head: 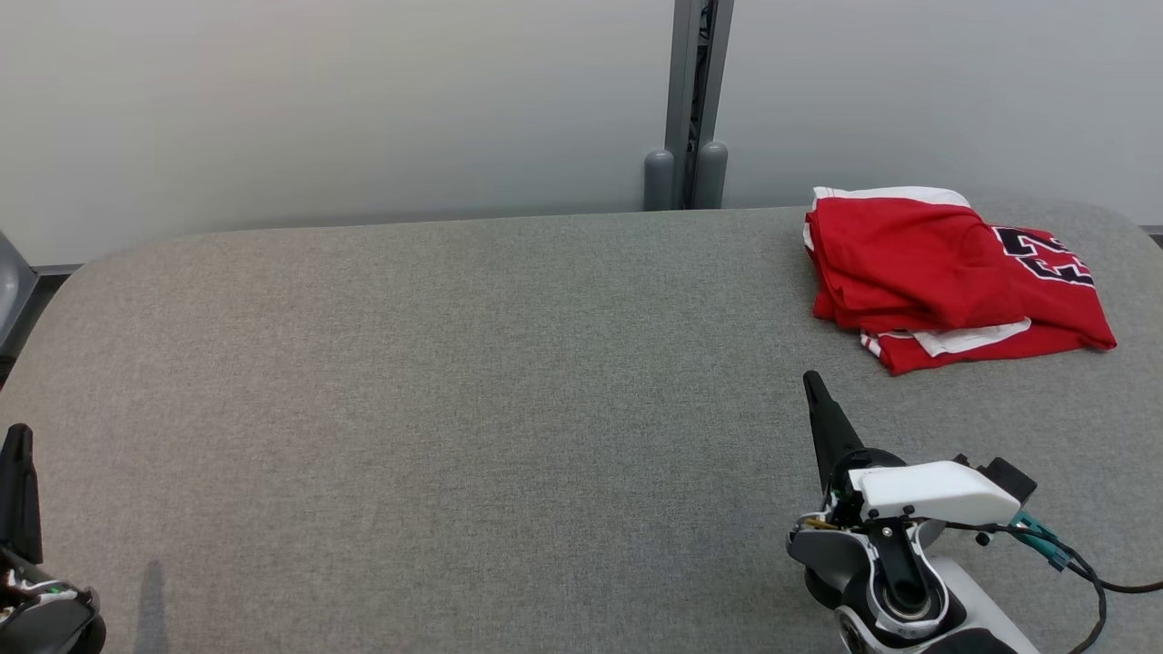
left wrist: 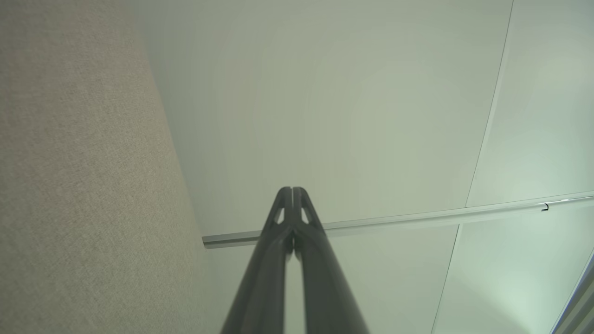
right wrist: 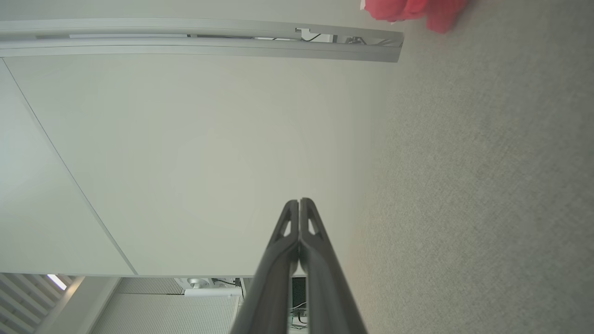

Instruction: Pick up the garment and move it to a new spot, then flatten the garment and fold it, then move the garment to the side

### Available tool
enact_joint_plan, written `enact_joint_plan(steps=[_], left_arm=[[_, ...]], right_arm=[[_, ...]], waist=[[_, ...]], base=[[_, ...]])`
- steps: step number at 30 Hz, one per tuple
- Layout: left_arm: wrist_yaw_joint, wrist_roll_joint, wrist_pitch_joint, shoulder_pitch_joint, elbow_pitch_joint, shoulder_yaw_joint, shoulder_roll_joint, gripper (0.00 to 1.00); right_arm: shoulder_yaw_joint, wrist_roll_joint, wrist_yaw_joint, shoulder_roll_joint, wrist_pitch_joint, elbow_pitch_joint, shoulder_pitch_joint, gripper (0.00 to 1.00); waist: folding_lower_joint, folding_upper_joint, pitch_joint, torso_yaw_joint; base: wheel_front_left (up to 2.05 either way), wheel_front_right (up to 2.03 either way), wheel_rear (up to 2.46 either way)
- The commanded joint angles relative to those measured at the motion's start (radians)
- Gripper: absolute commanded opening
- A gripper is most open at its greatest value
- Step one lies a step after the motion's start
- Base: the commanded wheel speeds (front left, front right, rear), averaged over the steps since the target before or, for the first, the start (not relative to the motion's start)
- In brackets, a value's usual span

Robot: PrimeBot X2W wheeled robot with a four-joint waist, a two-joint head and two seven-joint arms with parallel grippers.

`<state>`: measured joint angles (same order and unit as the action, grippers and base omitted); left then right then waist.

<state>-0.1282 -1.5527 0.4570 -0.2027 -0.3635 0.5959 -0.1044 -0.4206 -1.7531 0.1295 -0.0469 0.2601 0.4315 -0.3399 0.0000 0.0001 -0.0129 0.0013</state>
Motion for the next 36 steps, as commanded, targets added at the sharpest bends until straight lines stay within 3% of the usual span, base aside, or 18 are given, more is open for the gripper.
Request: enact_joint_plan(steps=[1,36], left_arm=[[-0.005,-0.007,-0.001,-0.008,0.001,0.000,-0.003,0.00],[-0.005,-0.010,-0.005,-0.004,0.001,-0.006,-0.006,0.00]], right_arm=[[0.004,-0.003,0.002,-0.006,0.002,0.000,-0.006,0.00],[0.004,-0.003,0.002,-0.006,0.003,0.000,-0.006,0.00]], waist=[[0.0000,-0.0001,0.000,0.000],[0.0000,-0.0001,0.000,0.000]], base=[[0.00,0.00,0.00],[0.00,0.00,0.00]])
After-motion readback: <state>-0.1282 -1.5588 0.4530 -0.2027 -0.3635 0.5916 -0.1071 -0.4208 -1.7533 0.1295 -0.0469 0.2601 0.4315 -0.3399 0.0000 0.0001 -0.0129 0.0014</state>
